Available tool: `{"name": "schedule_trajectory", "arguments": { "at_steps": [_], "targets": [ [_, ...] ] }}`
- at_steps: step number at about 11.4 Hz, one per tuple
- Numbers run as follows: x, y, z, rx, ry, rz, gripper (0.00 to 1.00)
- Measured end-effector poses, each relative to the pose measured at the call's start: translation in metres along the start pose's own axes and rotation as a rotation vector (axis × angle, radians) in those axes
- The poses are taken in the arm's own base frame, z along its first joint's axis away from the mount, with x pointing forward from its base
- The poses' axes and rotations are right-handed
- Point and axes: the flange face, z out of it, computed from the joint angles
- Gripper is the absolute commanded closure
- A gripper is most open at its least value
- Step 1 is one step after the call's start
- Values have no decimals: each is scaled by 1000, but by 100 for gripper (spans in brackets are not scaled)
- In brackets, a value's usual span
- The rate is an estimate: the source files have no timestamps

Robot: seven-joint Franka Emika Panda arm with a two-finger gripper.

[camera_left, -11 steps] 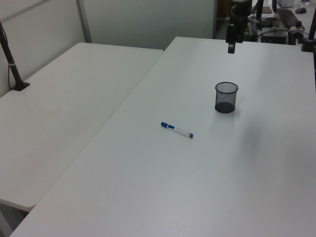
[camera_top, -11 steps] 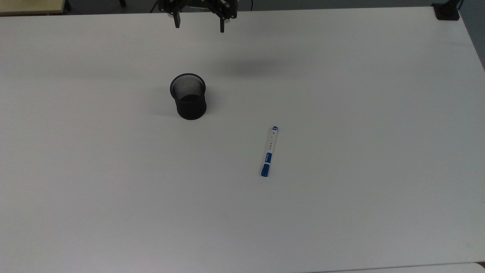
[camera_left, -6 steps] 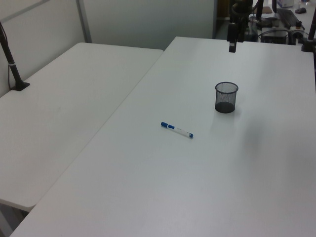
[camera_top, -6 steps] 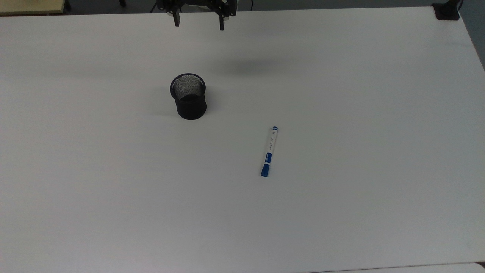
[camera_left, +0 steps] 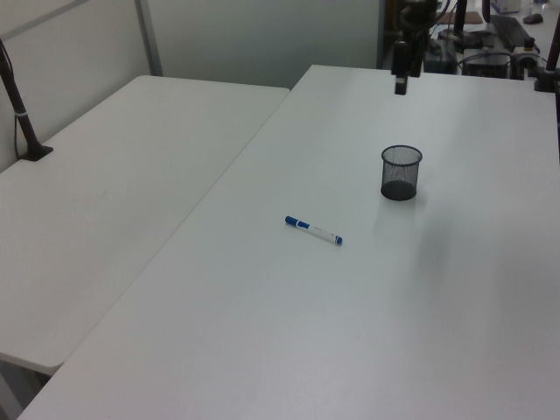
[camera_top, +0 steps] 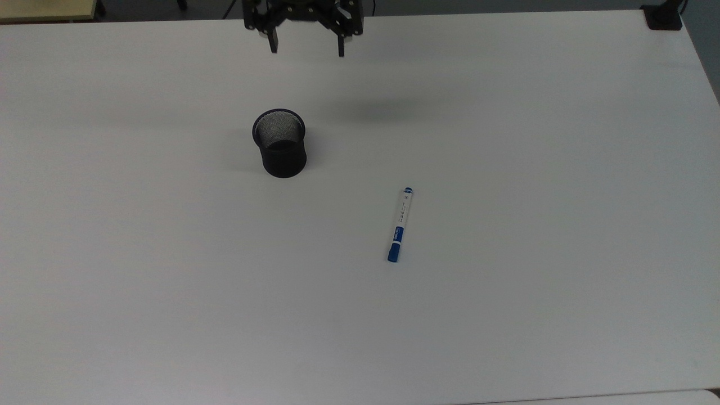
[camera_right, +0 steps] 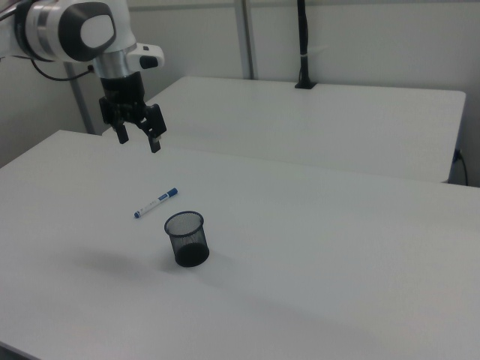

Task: Insert the marker
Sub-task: 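Move the gripper down toward the white blue-capped marker, then close the gripper around the marker near its blue cap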

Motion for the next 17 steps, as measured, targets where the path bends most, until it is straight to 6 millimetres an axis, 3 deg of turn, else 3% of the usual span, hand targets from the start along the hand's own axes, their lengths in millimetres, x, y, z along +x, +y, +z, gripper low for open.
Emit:
{"name": "schedule_trajectory", "arguments": {
  "at_steps": [3, 7, 10, 12, 16, 17],
  "targets": [
    [40, -27, 19, 35, 67, 40, 0],
    [75, -88, 104, 24, 89, 106, 0],
    [85, -124, 160, -32, 104, 121, 19],
    [89, -136, 187, -66, 120, 114, 24],
    [105, -140, 229, -68, 188, 149, 25],
    [107, -140, 238, -82, 199, 145, 30]
  ]
}}
